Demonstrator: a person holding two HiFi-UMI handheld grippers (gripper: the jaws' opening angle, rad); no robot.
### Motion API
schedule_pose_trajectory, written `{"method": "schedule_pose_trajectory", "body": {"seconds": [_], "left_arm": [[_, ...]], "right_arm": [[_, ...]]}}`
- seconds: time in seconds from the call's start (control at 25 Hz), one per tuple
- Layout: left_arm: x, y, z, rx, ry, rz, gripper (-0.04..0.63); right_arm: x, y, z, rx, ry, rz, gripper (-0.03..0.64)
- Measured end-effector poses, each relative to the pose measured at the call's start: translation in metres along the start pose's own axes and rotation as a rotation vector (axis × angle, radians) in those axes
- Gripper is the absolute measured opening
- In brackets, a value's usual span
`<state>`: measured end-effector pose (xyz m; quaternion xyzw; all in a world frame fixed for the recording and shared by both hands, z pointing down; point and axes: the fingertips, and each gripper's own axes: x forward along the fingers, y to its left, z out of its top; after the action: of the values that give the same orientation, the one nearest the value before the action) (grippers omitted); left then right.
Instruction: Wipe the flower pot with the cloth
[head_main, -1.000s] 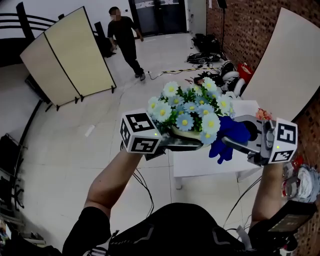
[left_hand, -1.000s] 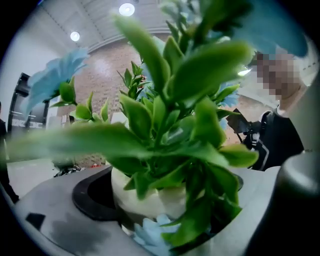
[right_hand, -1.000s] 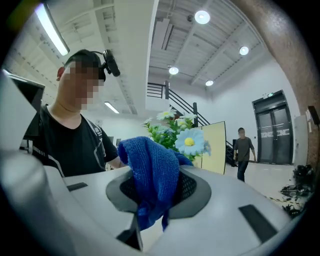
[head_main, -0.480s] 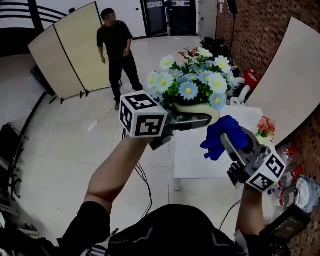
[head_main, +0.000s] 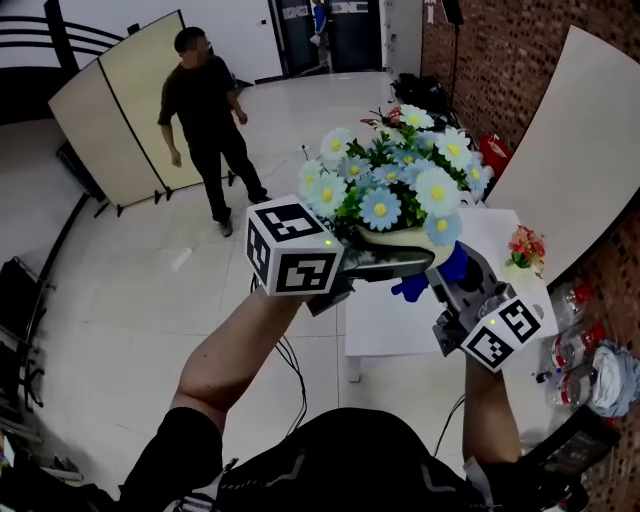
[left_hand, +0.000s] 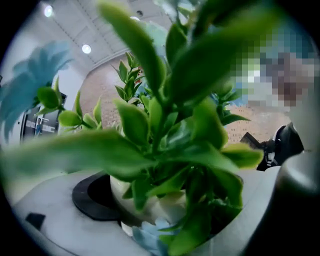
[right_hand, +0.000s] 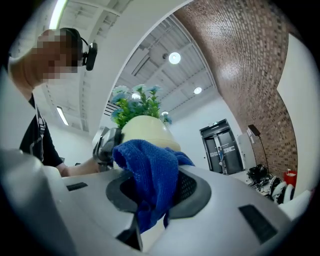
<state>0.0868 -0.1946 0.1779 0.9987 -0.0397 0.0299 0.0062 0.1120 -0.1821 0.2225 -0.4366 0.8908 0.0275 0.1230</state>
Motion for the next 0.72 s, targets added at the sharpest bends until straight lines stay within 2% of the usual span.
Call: {"method": "schedule_pose_trajectory", "body": {"seconds": [0.24,0.4,0.56,0.72], "left_arm": [[-0.003,-0.015,0.005,-0.006,-0.004,-0.042,0.548],[-0.006,-0.009,0.002,-0.005,-0.002,0.021,0.548],[-0.007,0.008,-0.003,-0.037,-0.02,0.09,0.548],[-0.004,0.015,-0.009,-0.049,-0.022,0.095,0.548]], "right_arm": [[0.018,-0.023,-0.003,0.041,0.015,-0.015,0.095],[-0.004,-0.01,0.001,0.105,-0.028,0.006,0.095],[-0.036,0.023,0.009,0.156,-0.135,0.036,0.095],[-0.032,0.035,0.008,0.143,-0.166,0.066,0.095]]}}
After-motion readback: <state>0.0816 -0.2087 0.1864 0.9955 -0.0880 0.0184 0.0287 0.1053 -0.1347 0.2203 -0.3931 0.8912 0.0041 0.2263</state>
